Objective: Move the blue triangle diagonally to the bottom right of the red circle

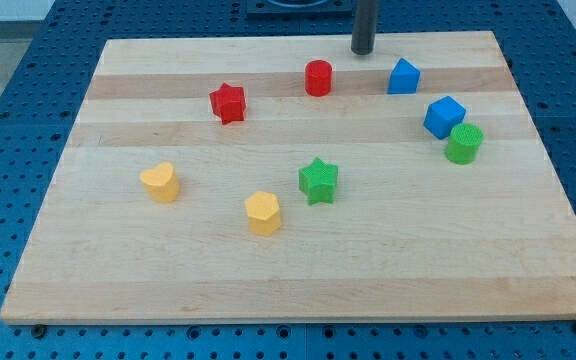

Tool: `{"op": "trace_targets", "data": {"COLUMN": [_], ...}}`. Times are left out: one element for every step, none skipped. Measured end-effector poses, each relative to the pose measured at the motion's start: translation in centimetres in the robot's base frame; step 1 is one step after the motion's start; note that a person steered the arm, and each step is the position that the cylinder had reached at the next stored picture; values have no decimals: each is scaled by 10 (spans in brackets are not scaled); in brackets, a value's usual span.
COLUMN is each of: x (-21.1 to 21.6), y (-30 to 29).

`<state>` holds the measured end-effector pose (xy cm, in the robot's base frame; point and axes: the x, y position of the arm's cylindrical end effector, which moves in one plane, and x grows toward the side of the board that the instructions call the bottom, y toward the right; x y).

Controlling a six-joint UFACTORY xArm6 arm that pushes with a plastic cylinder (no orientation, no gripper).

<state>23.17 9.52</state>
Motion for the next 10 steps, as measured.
{"op": "trace_targets", "data": {"x": [16, 21, 21, 20, 27, 40, 54, 64, 70, 76], "y": [5, 20, 33, 43, 44, 44, 44, 44, 44, 44]}}
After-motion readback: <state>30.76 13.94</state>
